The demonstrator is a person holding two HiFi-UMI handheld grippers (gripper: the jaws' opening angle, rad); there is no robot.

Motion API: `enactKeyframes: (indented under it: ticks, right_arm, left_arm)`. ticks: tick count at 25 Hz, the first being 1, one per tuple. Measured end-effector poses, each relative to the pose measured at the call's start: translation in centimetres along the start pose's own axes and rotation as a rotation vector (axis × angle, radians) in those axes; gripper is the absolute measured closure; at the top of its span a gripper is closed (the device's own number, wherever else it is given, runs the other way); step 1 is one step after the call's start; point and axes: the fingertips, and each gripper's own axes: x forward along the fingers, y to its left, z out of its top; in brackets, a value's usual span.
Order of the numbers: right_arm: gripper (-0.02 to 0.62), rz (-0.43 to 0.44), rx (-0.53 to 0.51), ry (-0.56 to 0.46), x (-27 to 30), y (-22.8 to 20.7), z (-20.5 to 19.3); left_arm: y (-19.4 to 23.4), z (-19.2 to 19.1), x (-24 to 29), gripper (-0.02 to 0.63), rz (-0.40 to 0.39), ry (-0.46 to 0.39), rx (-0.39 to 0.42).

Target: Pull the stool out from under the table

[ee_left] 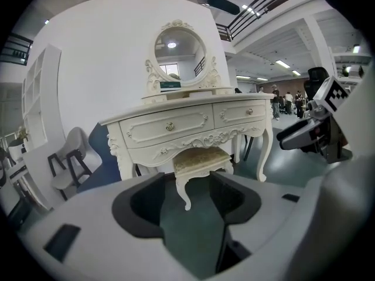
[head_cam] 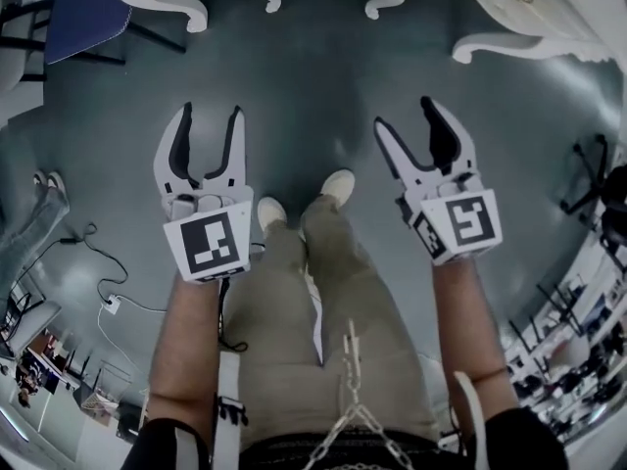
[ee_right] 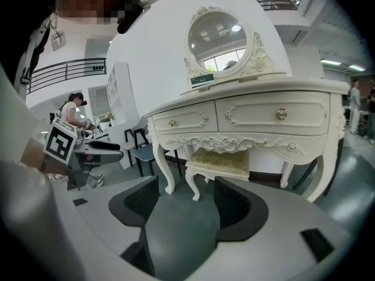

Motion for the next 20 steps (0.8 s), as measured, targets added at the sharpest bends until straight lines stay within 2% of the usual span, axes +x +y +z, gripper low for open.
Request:
enactKeyframes:
  ticks: [5,7,9,13,20]
  right_arm:
    - [0.322,-0.030,0.041,0.021,1.6,-2.1,-0.9]
    - [0.322,-0.039,0.050,0.025,2.7,-2.6,-1.1]
    - [0.322,-0.044,0.057,0.028,3.7,-2.9,-1.0]
    - [0.322,-0.069,0.077,0.014,5.3,-3.9,0.4]
    - [0.322,-0.082,0.103,0.014,9.0,-4.5,1.5]
  left_arm:
    - [-0.4,-1.6,2.6,0.385,-0.024,0.048,-0.024]
    - [-0.4,-1.8,4.2,0.385,-0.048,0.056,-0.003]
    - [-0.3,-1.3,5.7,0.385,-0.068,0.048,0.021]
    - [0.1,1.4,8.0,0.383,-0.089,0.011,0.001]
    - [1.6,1.4,11.8,0.382,-0.130,0.049,0.057]
